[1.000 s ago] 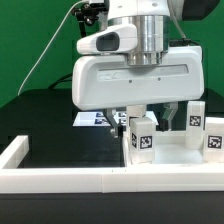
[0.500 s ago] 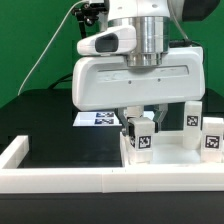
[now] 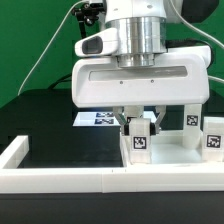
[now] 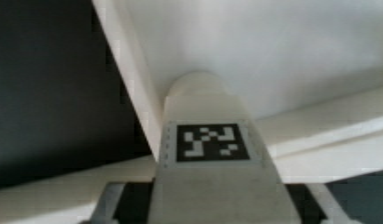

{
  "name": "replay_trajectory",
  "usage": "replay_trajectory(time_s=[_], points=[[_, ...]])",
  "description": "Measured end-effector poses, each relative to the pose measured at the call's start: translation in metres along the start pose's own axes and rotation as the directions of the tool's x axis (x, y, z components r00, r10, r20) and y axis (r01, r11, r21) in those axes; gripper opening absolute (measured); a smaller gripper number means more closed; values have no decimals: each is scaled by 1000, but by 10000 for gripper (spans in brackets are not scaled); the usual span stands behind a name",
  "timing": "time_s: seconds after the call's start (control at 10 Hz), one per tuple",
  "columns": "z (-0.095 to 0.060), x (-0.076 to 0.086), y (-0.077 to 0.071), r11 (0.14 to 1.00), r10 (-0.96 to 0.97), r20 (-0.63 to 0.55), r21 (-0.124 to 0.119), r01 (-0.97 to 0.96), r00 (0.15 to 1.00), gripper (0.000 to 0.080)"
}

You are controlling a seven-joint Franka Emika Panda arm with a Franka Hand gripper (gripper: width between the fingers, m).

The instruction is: Assemble square table

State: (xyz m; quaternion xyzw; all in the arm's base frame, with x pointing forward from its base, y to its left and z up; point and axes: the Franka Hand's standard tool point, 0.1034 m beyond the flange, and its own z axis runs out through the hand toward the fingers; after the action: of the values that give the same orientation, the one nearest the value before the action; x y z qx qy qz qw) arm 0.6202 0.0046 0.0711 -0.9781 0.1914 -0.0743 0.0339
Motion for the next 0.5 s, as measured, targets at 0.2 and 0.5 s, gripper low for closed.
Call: replay_trajectory(time_s=[0.2,0.5], points=[[0,-1,0,965,263,-7,4,-263,965,290],[1,-4,-1,810,586,-10,-4,-586,810,291]])
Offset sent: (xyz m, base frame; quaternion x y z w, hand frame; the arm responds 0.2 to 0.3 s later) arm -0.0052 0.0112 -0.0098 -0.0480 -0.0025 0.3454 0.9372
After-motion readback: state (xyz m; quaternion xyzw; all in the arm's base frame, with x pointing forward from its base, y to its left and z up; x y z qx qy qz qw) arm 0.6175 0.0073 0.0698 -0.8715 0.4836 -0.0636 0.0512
